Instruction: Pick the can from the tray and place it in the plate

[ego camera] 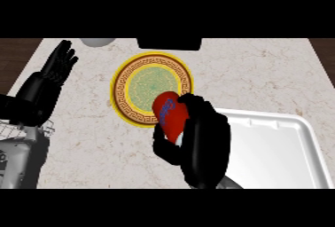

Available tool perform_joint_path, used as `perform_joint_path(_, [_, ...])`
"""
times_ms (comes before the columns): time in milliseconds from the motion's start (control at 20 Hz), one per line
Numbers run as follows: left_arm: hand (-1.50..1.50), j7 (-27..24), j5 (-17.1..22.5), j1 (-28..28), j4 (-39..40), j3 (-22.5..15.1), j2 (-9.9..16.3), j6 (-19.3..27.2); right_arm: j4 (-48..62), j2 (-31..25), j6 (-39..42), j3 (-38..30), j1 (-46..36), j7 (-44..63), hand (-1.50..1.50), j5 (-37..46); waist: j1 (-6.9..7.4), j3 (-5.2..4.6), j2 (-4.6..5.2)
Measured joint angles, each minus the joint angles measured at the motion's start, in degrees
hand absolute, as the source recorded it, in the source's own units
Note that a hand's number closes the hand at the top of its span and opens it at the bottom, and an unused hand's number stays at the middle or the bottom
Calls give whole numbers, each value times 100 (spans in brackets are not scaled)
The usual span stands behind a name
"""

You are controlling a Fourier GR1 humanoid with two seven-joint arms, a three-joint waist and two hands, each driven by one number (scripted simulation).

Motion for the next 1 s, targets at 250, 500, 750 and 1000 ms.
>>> perform_joint_path(250, [0, -54, -59, -115, 102, -79, -61, 0, 1079, 27, -364, -622, -945, -119, 150, -765, 121, 1, 39])
perform_joint_path(500, [0, 36, -28, -221, 94, -107, -69, -41, 2348, 37, -758, -1060, -1729, -237, 150, -1293, 216, 1, 53])
perform_joint_path(750, [0, -95, -82, -204, 122, -184, -130, -60, 3719, 44, -1191, -1314, -2344, -466, 150, -1723, 293, 0, 86])
perform_joint_path(1000, [0, -112, -105, -232, 146, -217, -173, -54, 4713, 51, -1798, -1593, -2677, -726, -150, -2269, 368, 5, 118])
